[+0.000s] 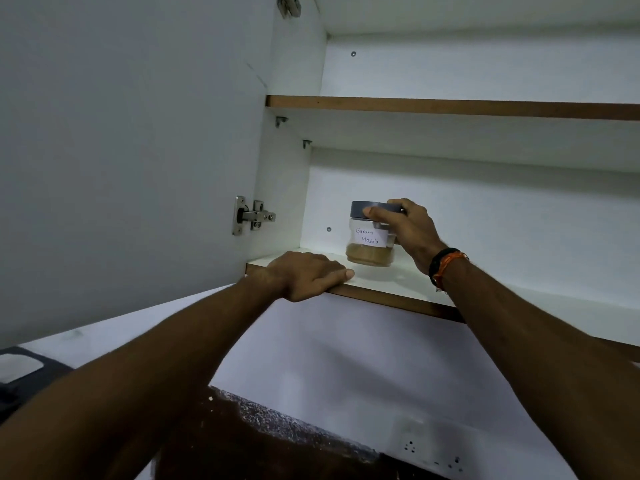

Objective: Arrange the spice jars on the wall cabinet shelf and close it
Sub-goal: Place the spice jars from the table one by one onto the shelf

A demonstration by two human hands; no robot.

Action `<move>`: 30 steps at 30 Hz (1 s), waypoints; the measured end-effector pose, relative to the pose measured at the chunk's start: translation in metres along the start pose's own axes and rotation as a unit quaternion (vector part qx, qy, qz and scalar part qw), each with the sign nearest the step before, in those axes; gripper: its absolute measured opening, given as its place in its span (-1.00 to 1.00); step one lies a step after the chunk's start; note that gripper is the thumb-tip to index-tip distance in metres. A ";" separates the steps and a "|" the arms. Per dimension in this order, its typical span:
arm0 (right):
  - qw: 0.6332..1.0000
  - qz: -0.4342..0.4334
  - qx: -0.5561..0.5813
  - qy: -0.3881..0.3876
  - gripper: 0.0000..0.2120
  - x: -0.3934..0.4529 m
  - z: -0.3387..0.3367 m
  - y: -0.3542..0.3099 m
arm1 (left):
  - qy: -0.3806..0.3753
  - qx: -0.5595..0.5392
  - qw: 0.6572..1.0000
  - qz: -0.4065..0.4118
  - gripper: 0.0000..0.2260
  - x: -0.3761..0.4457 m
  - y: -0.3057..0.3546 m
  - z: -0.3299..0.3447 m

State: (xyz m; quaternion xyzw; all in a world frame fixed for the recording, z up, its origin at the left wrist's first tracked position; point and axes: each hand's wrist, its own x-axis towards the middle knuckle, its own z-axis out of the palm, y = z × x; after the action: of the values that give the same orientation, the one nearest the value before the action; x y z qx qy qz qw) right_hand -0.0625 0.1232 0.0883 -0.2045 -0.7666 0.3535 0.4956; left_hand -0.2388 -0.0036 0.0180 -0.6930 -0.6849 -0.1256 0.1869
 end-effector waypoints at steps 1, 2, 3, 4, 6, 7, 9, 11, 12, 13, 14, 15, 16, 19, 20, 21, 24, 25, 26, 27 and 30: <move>1.000 0.003 -0.006 -0.003 -0.50 0.006 0.004 0.004 | 0.016 0.008 1.000 0.005 -0.35 0.000 -0.002 0.003; 1.000 0.004 -0.015 -0.006 -0.49 0.012 0.007 0.008 | 0.031 0.016 0.999 0.009 -0.35 0.001 -0.002 0.005; 1.000 0.006 -0.019 -0.010 -0.47 0.019 0.012 0.012 | 0.042 0.023 0.999 0.012 -0.33 0.003 -0.004 0.007; 1.000 0.008 -0.023 -0.014 -0.46 0.025 0.015 0.017 | 0.052 0.025 0.998 0.014 -0.32 0.004 -0.004 0.008; 0.999 0.012 -0.036 -0.022 -0.45 0.037 0.023 0.025 | 0.071 0.022 0.997 0.021 -0.33 0.007 -0.005 0.011; 0.998 0.015 -0.045 -0.029 -0.44 0.044 0.028 0.029 | 0.079 0.022 0.996 0.025 -0.37 0.008 -0.007 0.013; 0.997 0.022 -0.064 -0.043 -0.45 0.055 0.034 0.037 | 0.091 0.020 0.995 0.035 -0.47 0.009 -0.009 0.015; 0.994 0.023 -0.086 -0.060 -0.50 0.067 0.043 0.044 | 0.106 0.022 0.993 0.041 -0.48 0.010 -0.013 0.017; 0.993 0.023 -0.097 -0.064 -0.51 0.071 0.046 0.047 | 0.114 0.023 0.992 0.043 -0.48 0.011 -0.014 0.017; 0.991 0.023 -0.109 -0.069 -0.52 0.076 0.050 0.050 | 0.120 0.022 0.992 0.045 -0.49 0.011 -0.015 0.018; 0.989 0.023 -0.122 -0.074 -0.51 0.079 0.053 0.052 | 0.126 0.020 0.991 0.048 -0.51 0.012 -0.016 0.019; 0.987 0.023 -0.137 -0.082 -0.51 0.083 0.056 0.053 | 0.129 0.020 0.990 0.050 -0.51 0.012 -0.016 0.019; 0.984 0.025 -0.150 -0.091 -0.51 0.087 0.058 0.053 | 0.133 0.020 0.990 0.052 -0.50 0.013 -0.017 0.020; 0.977 0.027 -0.177 -0.115 -0.47 0.099 0.063 0.048 | 0.143 0.024 0.988 0.049 -0.38 0.013 -0.016 0.021; 0.975 0.024 -0.184 -0.120 -0.47 0.103 0.065 0.047 | 0.142 0.027 0.988 0.047 -0.36 0.013 -0.016 0.022; 0.974 0.020 -0.190 -0.121 -0.46 0.106 0.067 0.047 | 0.139 0.028 0.989 0.046 -0.34 0.013 -0.016 0.021; 0.974 0.017 -0.197 -0.114 -0.47 0.111 0.074 0.050 | 0.131 0.026 0.990 0.043 -0.35 0.014 -0.017 0.021; 0.974 0.016 -0.198 -0.113 -0.47 0.113 0.078 0.052 | 0.132 0.025 0.990 0.042 -0.37 0.014 -0.017 0.020; 0.973 0.014 -0.201 -0.112 -0.48 0.114 0.081 0.053 | 0.134 0.025 0.990 0.042 -0.39 0.013 -0.016 0.020; 0.973 0.011 -0.204 -0.111 -0.48 0.115 0.083 0.055 | 0.138 0.026 0.989 0.043 -0.41 0.013 -0.016 0.020; 0.971 0.008 -0.216 -0.104 -0.47 0.121 0.089 0.057 | 0.140 0.031 0.989 0.046 -0.44 0.012 -0.015 0.019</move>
State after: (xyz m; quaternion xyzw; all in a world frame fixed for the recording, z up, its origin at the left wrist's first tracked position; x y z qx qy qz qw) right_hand -0.1963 0.2118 0.0971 -0.2751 -0.8705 0.2028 0.3541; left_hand -0.2545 0.0152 0.0071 -0.6931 -0.6233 -0.1911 0.3076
